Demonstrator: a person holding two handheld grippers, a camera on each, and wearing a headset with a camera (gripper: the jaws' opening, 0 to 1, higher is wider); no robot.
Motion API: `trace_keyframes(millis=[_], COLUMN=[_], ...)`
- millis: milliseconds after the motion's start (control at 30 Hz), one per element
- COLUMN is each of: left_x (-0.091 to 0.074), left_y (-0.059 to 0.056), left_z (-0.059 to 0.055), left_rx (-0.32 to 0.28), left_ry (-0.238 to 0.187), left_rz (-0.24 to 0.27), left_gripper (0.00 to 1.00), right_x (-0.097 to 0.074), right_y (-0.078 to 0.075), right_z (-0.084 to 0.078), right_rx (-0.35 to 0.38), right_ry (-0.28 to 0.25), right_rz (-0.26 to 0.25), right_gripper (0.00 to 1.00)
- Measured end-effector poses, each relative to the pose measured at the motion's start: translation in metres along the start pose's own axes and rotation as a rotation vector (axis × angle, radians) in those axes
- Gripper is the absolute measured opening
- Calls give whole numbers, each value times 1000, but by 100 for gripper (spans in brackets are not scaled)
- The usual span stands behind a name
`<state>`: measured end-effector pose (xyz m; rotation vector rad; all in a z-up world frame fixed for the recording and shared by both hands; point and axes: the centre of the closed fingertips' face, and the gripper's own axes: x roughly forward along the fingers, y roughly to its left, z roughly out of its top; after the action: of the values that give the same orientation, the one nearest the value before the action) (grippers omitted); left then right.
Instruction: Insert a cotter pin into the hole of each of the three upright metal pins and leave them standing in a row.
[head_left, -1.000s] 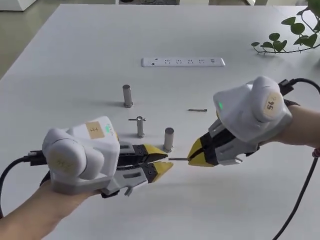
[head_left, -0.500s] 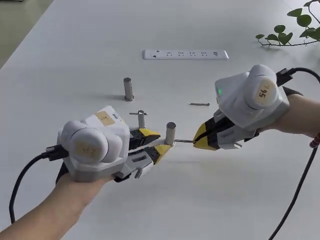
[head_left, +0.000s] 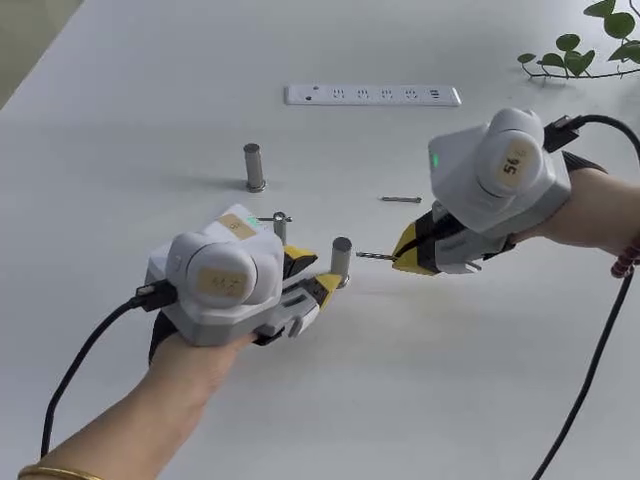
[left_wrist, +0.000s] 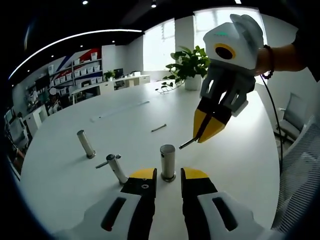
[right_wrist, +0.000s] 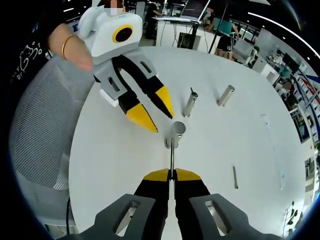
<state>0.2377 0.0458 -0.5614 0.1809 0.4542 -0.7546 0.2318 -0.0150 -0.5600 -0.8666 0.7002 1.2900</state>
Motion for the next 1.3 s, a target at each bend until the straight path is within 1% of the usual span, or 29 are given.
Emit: trace_keyframes(millis=[67, 367, 567, 700, 833, 933, 1000, 1100, 1300], left_x=[3, 20, 26, 29, 32, 32, 32, 33, 34], left_y=[0, 1, 2, -2, -1, 1, 0, 0, 0], left_z=[0, -3, -2, -1, -2, -2, -2, -3, -4], left_rx=[-10, -15, -34, -47, -62, -59, -62, -50, -55], left_ry=[1, 9, 2, 1, -1, 0, 0, 0, -1], left_rz=[0, -8, -16, -31, -24, -18, -23, -14, -7], left_gripper=[18, 17, 16, 16, 15, 12, 12, 12, 12], right_x=[0, 3, 4, 5, 6, 7, 8, 10, 14], right_y=[-2, -4, -5, -7, -7, -6, -6, -6, -6], right_z=[0, 2, 4, 3, 4, 5, 6, 7, 12], right_rx=[5, -2, -5, -7, -14, -17, -21, -29, -45], right_ry=[1, -6, -7, -6, -2, -1, -1, 2, 1], right_rz=[-4, 10, 13, 17, 22, 25, 24, 24, 25], right_gripper=[0, 0, 0, 0, 0, 0, 0, 0, 0])
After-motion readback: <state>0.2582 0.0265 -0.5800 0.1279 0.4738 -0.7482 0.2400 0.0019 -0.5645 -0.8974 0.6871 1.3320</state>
